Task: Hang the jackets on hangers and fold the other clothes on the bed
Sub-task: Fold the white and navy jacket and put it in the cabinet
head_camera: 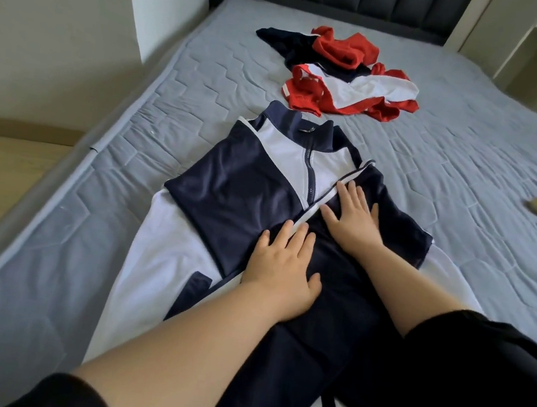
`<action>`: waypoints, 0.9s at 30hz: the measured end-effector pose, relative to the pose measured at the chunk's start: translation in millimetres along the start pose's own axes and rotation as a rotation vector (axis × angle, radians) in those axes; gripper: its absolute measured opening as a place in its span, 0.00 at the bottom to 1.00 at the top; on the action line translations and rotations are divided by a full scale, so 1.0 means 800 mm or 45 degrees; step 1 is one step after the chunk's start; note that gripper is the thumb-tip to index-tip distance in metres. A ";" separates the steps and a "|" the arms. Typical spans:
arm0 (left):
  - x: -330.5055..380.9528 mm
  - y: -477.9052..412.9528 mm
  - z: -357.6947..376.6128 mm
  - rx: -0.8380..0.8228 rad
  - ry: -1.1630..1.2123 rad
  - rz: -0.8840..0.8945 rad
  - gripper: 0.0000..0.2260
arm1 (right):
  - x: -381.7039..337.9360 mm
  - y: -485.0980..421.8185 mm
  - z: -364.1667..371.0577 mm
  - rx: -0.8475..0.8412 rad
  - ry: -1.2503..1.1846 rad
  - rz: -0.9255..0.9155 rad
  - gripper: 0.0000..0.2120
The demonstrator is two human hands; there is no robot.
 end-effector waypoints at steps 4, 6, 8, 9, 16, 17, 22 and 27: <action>-0.001 -0.012 -0.032 0.038 -0.132 0.108 0.28 | -0.001 -0.009 -0.002 -0.084 -0.043 0.056 0.34; -0.014 -0.031 -0.057 0.105 -0.151 0.124 0.24 | 0.000 -0.009 -0.001 -0.103 -0.048 0.060 0.34; -0.043 -0.056 -0.074 0.097 -0.219 0.043 0.25 | 0.000 -0.010 0.001 -0.104 0.003 0.052 0.35; -0.063 -0.068 -0.075 0.051 -0.237 -0.030 0.27 | -0.001 -0.011 0.002 -0.106 0.038 0.050 0.35; -0.115 -0.088 -0.030 0.094 -0.045 -0.225 0.29 | -0.004 -0.019 -0.002 -0.060 0.041 0.084 0.31; -0.115 -0.089 -0.029 0.116 -0.046 -0.219 0.29 | -0.006 -0.023 -0.006 -0.016 0.035 0.105 0.29; -0.120 -0.095 -0.028 0.140 0.020 -0.223 0.29 | -0.034 -0.061 -0.037 0.222 0.149 0.171 0.16; -0.122 -0.097 -0.027 0.143 0.074 -0.221 0.29 | -0.073 -0.118 -0.042 0.288 0.082 -0.014 0.22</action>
Point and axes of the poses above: each hand's wrist, its own y-axis away from the middle knuckle, its own z-axis out of the palm, x = y × z, the point moved 2 cm from there along -y, towards the middle knuckle, and after that the axes turned 8 degrees about y, right-handed, at the moved point
